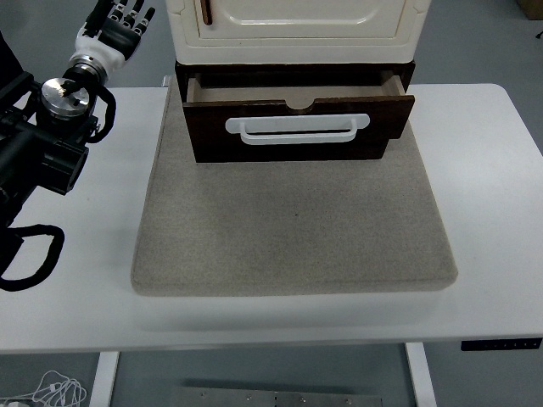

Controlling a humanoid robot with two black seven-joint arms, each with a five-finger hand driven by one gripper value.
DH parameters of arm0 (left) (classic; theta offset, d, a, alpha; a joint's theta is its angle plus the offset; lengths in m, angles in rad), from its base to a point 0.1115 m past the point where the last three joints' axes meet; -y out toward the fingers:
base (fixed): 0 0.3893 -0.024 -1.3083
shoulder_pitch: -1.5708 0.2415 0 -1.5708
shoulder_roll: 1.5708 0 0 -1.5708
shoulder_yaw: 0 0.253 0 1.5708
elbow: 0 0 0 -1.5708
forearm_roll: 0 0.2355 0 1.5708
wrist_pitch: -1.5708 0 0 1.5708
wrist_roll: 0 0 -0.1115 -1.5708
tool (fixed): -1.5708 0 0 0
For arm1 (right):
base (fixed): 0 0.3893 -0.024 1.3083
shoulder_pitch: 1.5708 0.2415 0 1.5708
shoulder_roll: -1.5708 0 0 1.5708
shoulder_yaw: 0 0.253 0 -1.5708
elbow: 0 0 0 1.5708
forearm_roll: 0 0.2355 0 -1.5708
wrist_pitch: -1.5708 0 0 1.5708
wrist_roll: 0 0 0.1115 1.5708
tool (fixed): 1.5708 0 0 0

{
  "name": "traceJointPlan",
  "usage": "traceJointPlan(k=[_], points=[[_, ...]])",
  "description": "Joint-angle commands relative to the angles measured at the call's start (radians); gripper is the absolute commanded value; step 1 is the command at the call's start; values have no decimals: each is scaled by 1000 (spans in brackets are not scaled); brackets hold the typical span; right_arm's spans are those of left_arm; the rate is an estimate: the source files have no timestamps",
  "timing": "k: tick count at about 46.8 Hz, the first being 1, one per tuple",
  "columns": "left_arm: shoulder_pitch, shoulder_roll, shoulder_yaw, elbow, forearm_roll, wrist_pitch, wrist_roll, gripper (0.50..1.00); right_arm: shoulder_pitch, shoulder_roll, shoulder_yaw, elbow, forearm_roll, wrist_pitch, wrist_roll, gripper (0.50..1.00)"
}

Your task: Open the drawer under the combination cabinet

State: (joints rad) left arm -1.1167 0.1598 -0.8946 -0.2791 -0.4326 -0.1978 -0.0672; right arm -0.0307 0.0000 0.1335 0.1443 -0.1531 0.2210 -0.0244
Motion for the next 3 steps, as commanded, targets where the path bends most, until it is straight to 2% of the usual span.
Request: traceJointPlan(k=[1, 3], points=[[0, -5, -1, 0, 0, 0, -3, 1000, 0, 0, 0, 0, 0, 0, 0, 926], [0, -9, -1, 0, 0, 0, -8, 1000, 0, 0, 0, 0, 0, 0, 0, 926]])
